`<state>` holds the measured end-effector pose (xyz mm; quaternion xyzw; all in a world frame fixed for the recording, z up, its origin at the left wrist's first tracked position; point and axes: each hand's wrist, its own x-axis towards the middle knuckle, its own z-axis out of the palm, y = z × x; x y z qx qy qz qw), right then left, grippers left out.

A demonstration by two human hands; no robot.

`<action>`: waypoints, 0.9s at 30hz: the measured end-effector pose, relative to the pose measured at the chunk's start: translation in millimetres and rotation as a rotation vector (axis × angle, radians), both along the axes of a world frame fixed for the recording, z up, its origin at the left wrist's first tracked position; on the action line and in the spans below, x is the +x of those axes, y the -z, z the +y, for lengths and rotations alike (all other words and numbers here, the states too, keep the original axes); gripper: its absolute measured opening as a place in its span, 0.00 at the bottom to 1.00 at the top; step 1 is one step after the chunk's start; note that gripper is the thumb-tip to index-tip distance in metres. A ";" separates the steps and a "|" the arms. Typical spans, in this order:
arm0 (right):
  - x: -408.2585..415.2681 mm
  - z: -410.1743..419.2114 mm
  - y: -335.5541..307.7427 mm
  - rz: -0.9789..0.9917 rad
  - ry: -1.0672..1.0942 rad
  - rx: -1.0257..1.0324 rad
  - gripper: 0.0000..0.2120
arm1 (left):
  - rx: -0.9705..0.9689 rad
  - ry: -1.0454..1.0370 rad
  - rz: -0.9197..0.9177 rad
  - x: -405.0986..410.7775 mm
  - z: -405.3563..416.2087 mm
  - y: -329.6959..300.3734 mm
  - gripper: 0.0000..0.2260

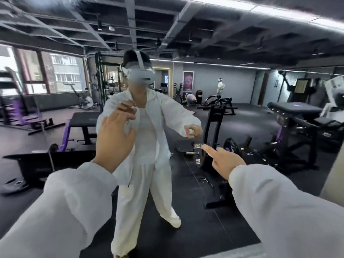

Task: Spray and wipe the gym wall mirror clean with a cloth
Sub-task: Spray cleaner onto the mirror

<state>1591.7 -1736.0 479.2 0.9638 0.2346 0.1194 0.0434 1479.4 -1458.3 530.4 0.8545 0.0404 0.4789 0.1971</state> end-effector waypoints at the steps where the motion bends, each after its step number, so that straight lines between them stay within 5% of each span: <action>1: 4.4 -19.0 -4.3 -0.022 -0.006 0.005 0.31 | -0.014 -0.022 0.006 1.9 -16.6 1.4 0.12; 6: 28.8 -120.7 -76.1 -0.198 -0.017 0.244 0.31 | -0.022 -0.069 0.030 14.8 -109.7 0.1 0.13; 14: 44.0 -221.2 -219.4 -0.483 -0.119 0.941 0.27 | 0.015 0.021 -0.024 54.5 -218.0 -43.2 0.12; 19: 74.3 -275.1 -227.6 -0.598 -0.054 1.147 0.25 | 0.095 0.058 -0.107 89.5 -246.8 -76.2 0.12; 27: 127.2 -377.5 -211.7 -0.568 0.100 1.201 0.30 | 0.149 0.184 -0.144 162.6 -302.2 -96.6 0.13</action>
